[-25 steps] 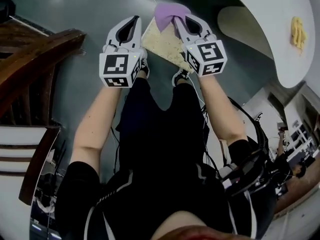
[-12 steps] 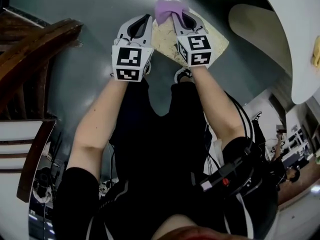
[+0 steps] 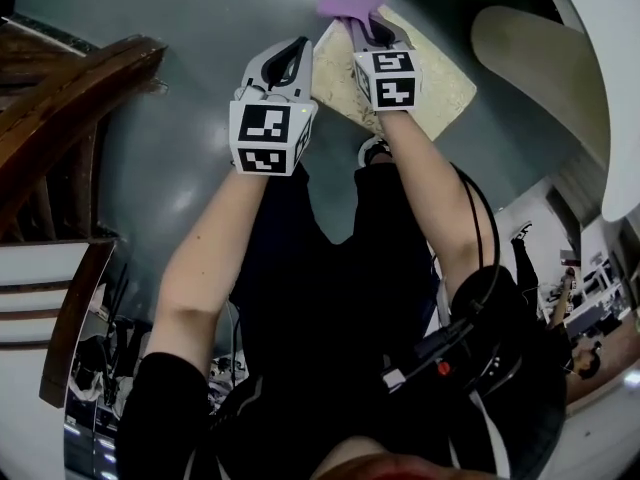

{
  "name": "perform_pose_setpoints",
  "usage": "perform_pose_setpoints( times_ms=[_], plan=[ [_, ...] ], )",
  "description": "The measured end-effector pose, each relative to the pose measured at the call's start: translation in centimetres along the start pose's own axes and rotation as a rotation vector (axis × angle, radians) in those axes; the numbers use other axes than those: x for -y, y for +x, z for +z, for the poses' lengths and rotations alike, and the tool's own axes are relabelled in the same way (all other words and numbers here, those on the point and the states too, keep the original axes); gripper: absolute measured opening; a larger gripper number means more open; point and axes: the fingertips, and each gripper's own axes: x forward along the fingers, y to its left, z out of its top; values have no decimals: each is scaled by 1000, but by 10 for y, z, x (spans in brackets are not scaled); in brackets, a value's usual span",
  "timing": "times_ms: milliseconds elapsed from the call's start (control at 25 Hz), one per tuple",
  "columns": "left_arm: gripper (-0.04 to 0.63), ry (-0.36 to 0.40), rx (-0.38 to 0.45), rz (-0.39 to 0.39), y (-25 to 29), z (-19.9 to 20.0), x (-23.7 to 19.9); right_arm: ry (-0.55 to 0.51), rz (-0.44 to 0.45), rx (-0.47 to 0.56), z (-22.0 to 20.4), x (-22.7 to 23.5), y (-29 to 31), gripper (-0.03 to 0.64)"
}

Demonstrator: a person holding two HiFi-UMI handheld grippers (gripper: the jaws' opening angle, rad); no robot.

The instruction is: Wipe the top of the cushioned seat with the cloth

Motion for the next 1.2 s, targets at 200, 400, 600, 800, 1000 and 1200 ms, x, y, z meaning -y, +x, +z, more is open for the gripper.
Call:
perform_pose_setpoints(
  times_ms=[200,400,600,800,1000,1200],
  plan=[
    [5,2,-19,-22,2,-14,8,49,-28,-34,-16,5,12,26],
    [5,37,-32,-25,8,-18,9,51,-45,-50,-18,9,14,25],
    [5,82,-47,-32,6,-22,20,92,-42,-84,-22,15,7,25],
    [5,79,-64,-40,6,-28,34,146,-53,-89,-33,28,-7,25],
    [5,98,-69,-69,8,-29,58,210,-62,-88,-48,45,-23,25],
    [5,139,-79,-110,11,-28,84,286,-52,-98,-68,66,-41,25]
  ],
)
